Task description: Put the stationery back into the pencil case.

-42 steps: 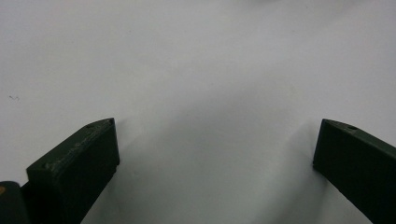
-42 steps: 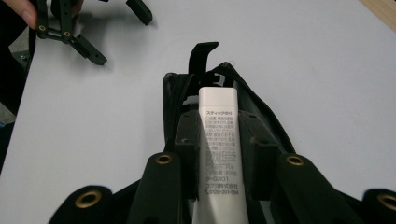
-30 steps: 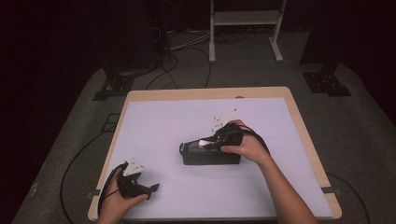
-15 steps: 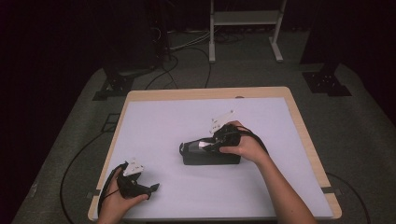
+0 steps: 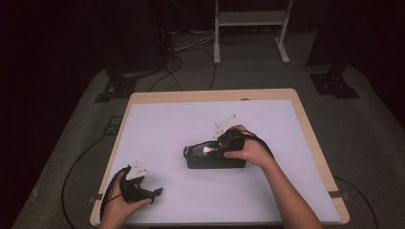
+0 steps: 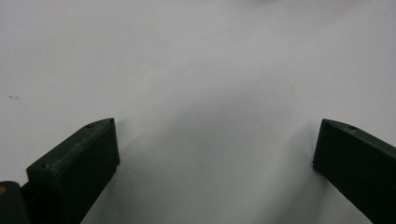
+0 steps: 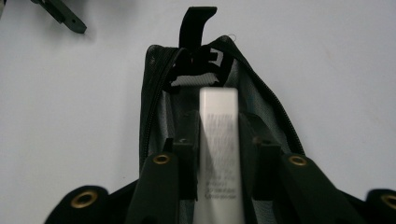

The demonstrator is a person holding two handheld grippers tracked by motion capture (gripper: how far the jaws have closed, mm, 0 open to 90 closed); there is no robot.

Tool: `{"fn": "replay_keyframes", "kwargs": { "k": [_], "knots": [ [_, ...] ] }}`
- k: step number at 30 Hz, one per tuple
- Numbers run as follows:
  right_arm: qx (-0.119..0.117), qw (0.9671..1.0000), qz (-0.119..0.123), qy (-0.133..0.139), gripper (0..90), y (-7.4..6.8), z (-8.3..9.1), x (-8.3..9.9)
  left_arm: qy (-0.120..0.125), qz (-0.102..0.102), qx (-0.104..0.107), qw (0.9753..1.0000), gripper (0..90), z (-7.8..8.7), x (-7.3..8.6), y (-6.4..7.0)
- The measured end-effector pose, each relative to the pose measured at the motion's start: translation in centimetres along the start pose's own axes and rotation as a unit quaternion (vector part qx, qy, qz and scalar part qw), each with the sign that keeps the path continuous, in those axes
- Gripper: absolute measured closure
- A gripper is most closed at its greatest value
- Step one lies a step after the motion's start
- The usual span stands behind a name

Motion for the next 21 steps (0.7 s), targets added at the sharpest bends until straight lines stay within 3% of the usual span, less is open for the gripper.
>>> {"fn": "replay_keyframes", "kwargs": {
  "k": [9, 21],
  "knots": [
    [0.005, 0.9999, -0.011, 0.007, 65.0, -0.1, 0.7, -0.1, 0.000, 0.000, 0.000, 1.0000, 0.0, 0.0, 0.0, 0.0],
    [0.035, 0.9965, -0.059, 0.049, 53.5, -0.4, 3.0, 0.6, 0.000, 0.000, 0.000, 1.0000, 0.0, 0.0, 0.0, 0.0]
  ]
}}
Point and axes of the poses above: each handheld gripper's, and its own axes: z roughly backward along the jaws, x roughly out of its underside, y roughly to its right, the point moved 3 cm from there along -z, roughly forward along the jaws, and after that the axes turned 14 degrees about z, right-handed, at the moved point
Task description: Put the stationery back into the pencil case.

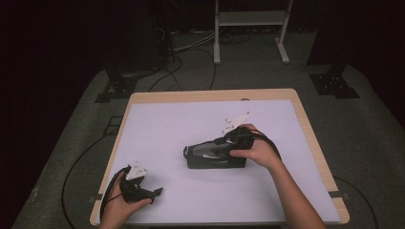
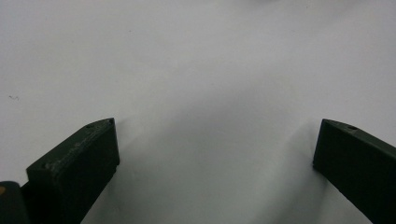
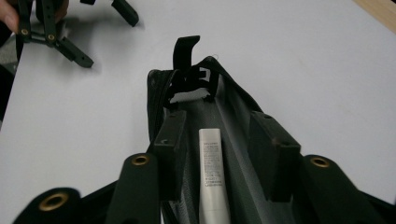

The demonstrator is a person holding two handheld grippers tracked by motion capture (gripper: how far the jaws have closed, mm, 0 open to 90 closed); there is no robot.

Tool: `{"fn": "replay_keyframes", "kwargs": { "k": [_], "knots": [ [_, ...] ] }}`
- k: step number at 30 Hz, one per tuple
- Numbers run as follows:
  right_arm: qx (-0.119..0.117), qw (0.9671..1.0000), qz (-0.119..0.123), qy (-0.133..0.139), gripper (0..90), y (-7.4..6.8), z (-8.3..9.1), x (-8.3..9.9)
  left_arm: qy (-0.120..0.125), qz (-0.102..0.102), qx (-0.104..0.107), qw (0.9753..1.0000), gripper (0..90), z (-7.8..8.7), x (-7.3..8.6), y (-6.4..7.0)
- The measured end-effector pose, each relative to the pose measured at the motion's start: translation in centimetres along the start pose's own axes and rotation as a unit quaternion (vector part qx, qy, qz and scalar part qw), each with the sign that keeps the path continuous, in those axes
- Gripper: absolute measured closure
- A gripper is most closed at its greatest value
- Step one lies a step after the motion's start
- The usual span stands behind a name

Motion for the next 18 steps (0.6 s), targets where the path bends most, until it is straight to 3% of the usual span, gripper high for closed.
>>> {"fn": "replay_keyframes", "kwargs": {
  "k": [11, 18],
  "knots": [
    [0.031, 0.9991, -0.024, 0.018, 35.6, -0.3, 1.5, 0.5, 0.002, 0.002, 0.000, 1.0000, 0.0, 0.0, 0.0, 0.0],
    [0.058, 0.9975, -0.033, 0.023, 31.0, -0.5, 2.8, 1.3, 0.002, 0.002, 0.000, 1.0000, 0.0, 0.0, 0.0, 0.0]
  ]
}}
Point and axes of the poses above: each handheld gripper's, and its own axes: z roughly backward along the jaws, x roughly out of its underside, y roughly to its right, the point moved 3 cm from there along -z, roughly forward along the jaws, and after that the axes turned 14 degrees about z, right-handed, at the moved point
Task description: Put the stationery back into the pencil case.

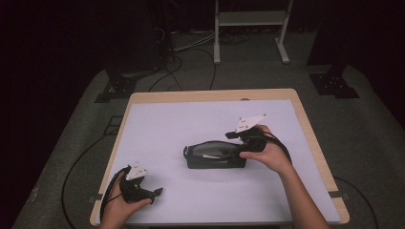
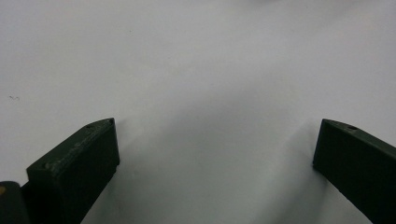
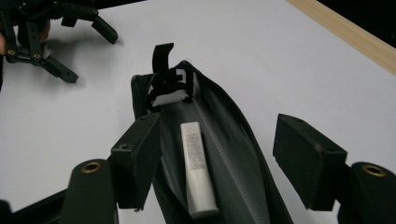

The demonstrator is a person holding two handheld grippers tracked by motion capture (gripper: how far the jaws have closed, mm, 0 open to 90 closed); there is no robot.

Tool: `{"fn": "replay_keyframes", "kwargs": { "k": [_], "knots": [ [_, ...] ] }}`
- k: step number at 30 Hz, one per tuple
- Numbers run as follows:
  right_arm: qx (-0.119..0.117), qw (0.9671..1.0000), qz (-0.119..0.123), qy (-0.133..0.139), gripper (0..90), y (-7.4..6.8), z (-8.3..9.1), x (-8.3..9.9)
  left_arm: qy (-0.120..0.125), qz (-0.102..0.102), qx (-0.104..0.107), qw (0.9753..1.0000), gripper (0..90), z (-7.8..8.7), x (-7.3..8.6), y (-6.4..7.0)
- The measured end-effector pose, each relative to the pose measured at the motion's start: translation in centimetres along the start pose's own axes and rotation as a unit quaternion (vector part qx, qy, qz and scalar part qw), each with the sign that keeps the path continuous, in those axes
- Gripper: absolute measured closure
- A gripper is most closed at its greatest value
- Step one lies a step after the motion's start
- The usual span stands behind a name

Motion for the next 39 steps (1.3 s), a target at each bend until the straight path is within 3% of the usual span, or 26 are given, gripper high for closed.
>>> {"fn": "replay_keyframes", "kwargs": {
  "k": [18, 39],
  "knots": [
    [0.049, 0.9984, -0.026, -0.008, 25.8, -0.7, 3.3, 3.2, 0.000, 0.000, -0.001, 1.0000, 0.0, 0.0, 0.0, 0.0],
    [0.090, 0.9925, -0.079, -0.022, 21.4, -2.5, 6.2, 8.3, -0.001, -0.002, -0.001, 1.0000, 0.0, 0.0, 0.0, 0.0]
  ]
}}
Point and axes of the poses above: each handheld gripper's, and its own axes: z roughly backward along the jaws, x roughly out of its underside, y roughly to its right, the point moved 3 cm from there along -z, roughly forward along the jaws, and after that the axes turned 14 degrees about z, right-handed, at the moved point
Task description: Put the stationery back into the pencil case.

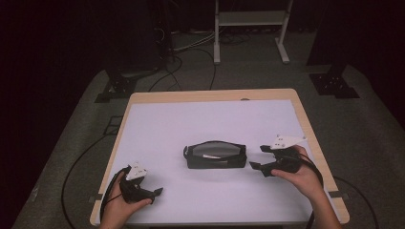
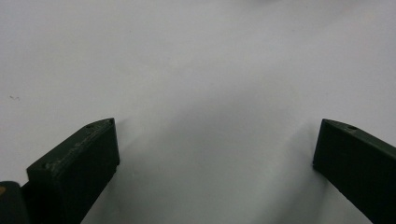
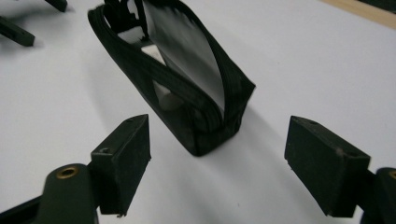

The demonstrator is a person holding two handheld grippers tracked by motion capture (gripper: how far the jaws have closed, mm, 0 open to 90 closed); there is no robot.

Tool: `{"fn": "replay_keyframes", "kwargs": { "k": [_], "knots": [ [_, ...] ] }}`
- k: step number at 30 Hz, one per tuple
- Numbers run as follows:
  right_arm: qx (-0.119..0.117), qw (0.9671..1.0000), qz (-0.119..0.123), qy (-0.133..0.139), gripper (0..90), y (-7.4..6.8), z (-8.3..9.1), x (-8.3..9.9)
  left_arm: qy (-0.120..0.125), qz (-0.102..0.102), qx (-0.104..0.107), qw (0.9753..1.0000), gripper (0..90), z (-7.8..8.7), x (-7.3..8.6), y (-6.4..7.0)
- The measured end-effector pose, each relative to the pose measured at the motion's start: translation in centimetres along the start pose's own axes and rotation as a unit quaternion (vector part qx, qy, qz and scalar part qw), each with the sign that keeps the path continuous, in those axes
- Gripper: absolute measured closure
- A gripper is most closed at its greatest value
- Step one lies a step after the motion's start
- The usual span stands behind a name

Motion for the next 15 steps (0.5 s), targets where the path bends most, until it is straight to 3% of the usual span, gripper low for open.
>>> {"fn": "replay_keyframes", "kwargs": {
  "k": [15],
  "knots": [
    [0.024, 0.9990, -0.036, -0.015, 20.6, -0.9, 2.2, 4.3, 0.001, -0.001, 0.000, 1.0000, 0.0, 0.0, 0.0, 0.0]
  ]
}}
Point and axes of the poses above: each handheld gripper's, and its own axes: z roughly backward along the jaws, x roughly out of its underside, y roughly to its right, the point moved 3 cm from there along -z, roughly forward along the jaws, and after that the axes turned 14 degrees about z, right-handed, at the moved point
